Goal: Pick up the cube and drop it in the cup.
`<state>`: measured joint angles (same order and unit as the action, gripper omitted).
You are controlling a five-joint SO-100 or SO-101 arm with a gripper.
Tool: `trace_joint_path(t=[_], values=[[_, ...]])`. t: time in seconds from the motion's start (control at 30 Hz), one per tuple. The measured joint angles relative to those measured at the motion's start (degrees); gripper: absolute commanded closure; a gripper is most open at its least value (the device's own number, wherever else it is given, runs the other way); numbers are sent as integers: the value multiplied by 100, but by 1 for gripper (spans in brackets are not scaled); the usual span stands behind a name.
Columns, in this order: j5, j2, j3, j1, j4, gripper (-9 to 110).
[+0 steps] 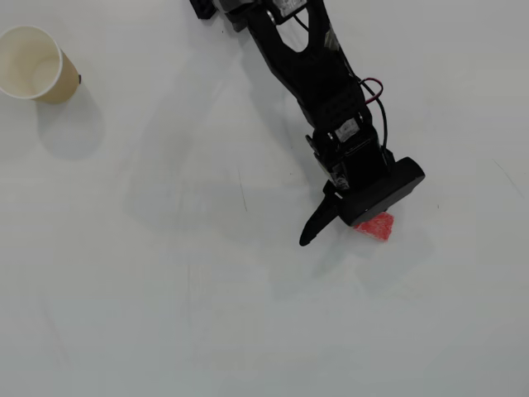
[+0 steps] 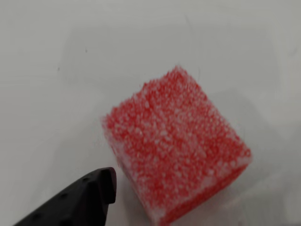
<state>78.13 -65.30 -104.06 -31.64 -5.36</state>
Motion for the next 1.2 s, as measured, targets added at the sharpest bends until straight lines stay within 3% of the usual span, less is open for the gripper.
trace_joint_path(t=[1.2], values=[[0, 316, 765, 369, -141, 29]])
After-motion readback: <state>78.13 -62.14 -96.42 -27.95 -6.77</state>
